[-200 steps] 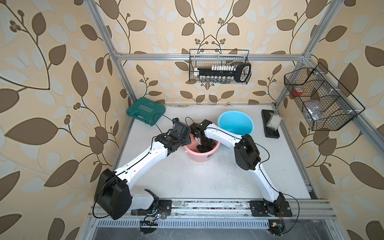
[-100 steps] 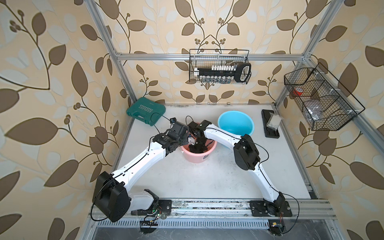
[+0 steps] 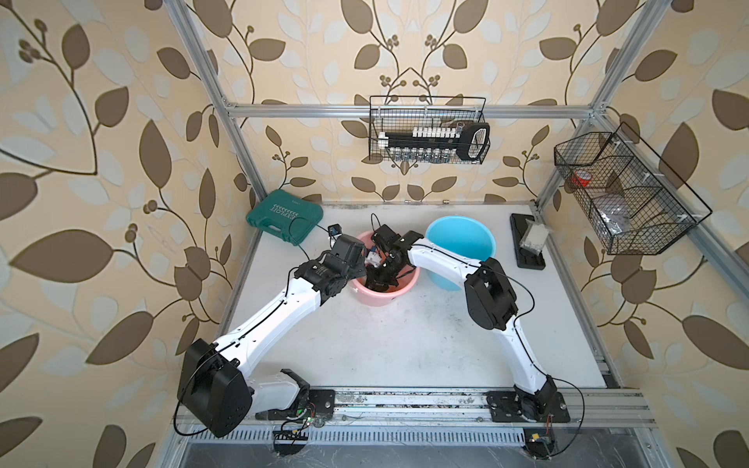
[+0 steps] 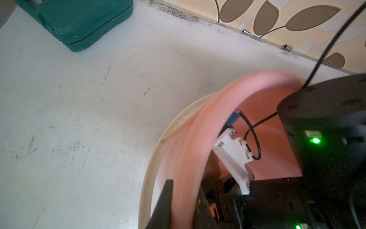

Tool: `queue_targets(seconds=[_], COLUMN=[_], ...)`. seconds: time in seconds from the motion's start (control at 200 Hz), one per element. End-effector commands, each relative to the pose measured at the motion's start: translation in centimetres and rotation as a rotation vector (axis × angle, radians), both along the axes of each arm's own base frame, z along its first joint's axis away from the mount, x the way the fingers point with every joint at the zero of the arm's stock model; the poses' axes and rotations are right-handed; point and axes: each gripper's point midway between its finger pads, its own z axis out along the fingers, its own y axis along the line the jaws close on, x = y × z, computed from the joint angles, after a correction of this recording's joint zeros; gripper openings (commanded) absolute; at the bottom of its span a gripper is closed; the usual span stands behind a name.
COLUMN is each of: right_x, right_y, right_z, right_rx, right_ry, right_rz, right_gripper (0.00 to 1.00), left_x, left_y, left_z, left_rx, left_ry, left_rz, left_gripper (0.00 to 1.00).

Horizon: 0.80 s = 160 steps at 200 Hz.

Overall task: Wipe the inside of the bucket with a cloth
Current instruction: Wipe the dirt from the inside of the bucket.

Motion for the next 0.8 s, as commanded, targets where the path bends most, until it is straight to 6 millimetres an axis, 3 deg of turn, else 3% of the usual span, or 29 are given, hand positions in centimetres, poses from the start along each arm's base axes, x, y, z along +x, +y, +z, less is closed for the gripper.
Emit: queue_targets(seconds=[0.0, 0.265, 0.405, 0.555, 0.795], right_x=[-2.2, -7.2, -8.3, -6.7, -1.3], right_y=[3.0, -0.4, -2.8, -3.8, -0.7], right_z=[4.3, 2.9, 3.2, 4.3, 6.8], right_rx=[0.157, 0.069, -0.002, -0.027, 0.017], right_ry=[-0.061, 0.003, -0.027, -0.094, -0.251], right_rz=[0.134, 0.319, 0.405, 0.380, 0.157], right_gripper=[0.00, 0.00, 0.00, 0.00, 0.00], left_x=[-1.9, -1.4, -1.2, -1.2, -1.5], left_y=[-2.6, -2.0, -1.8, -1.9, -2.3], left_z=[-1.7, -0.7, -0.8, -1.3, -1.6], left_rx=[-0.012, 0.036, 0.053, 0.043, 0.002], left_ry=[0.106, 0.080, 0.086, 0.091, 0.096], left_rz=[-0.142, -0.139, -0.132, -0.132, -0.139], left_gripper=[0.00, 0.00, 0.00, 0.00, 0.00])
